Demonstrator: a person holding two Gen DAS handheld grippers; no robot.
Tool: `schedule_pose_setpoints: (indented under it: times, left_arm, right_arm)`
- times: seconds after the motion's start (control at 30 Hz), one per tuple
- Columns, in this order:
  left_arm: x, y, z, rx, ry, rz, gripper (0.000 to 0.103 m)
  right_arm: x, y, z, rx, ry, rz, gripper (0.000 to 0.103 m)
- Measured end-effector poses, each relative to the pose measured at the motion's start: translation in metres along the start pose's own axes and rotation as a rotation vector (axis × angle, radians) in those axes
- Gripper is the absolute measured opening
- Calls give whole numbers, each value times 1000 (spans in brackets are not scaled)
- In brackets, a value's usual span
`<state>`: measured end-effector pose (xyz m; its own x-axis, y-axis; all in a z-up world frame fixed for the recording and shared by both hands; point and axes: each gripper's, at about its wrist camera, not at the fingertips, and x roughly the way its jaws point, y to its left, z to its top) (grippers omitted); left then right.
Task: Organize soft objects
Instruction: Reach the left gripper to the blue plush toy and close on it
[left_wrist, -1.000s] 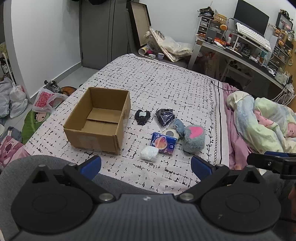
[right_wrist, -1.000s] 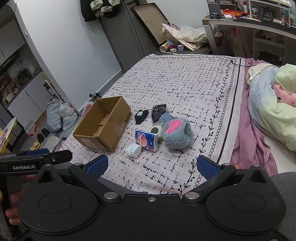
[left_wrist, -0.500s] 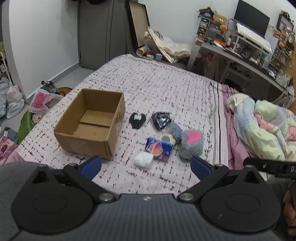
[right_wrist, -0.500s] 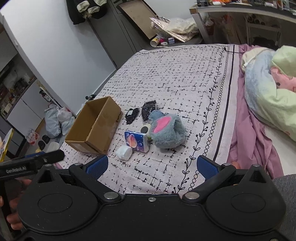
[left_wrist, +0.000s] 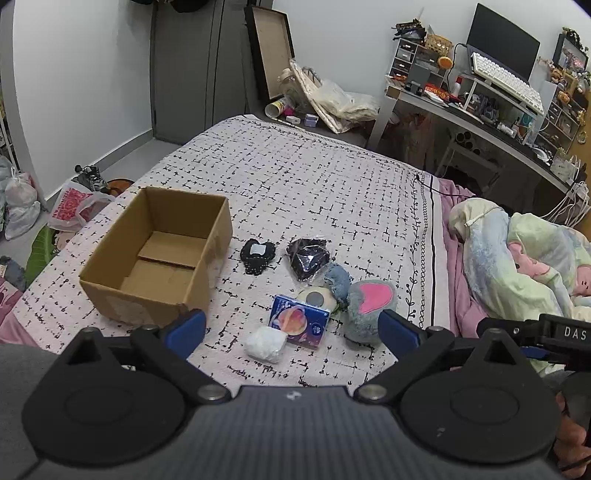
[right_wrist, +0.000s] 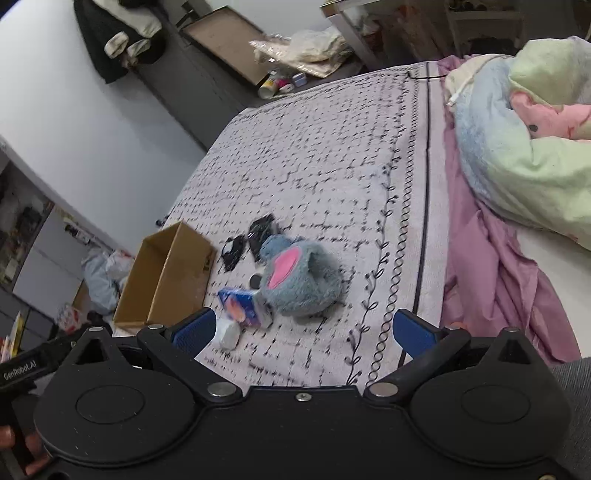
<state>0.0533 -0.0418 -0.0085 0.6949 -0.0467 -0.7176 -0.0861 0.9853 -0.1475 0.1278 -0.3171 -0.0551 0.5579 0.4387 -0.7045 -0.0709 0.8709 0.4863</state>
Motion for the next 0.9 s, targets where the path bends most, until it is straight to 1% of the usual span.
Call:
schedule_pose_setpoints:
  times: [0.13, 0.37, 0.43, 0.53, 0.63, 0.7, 0.77, 0.83, 0.87, 0.9]
  left_arm:
    - [11, -6, 3, -1, 13, 2, 96]
    - [30, -13, 7, -27, 40, -2, 87]
    - [35, -16, 8, -33, 52, -11, 81]
    - [43, -19, 10, -54, 66, -32, 75]
    - [50, -24, 13, -64, 77, -42, 70]
    - [56, -29, 15, -65, 84, -52, 68]
    - [63, -34, 17, -68, 96, -59, 67]
    - [71, -40, 18, -68, 103, -66, 63]
    - [74, -42, 18, -64, 108, -70, 62]
    - [78, -46, 18, -58, 113, -74, 59]
  right_arm:
    - [7, -15, 5, 71, -10, -22, 103]
    - [22, -25, 10, 134, -3, -1, 102]
    - [28, -26, 14, 146, 9, -1, 100]
    - [38, -28, 23, 152, 40, -2, 92]
    - [45, -34, 33, 209, 54, 3, 88]
    - [51, -40, 38, 254, 54, 8, 87]
    - [60, -47, 39, 277, 56, 20, 87]
    - [70, -54, 36, 290, 68, 21, 82]
    - [75, -60, 33, 332, 83, 32, 77]
    - [78, -63, 32, 348, 89, 59, 76]
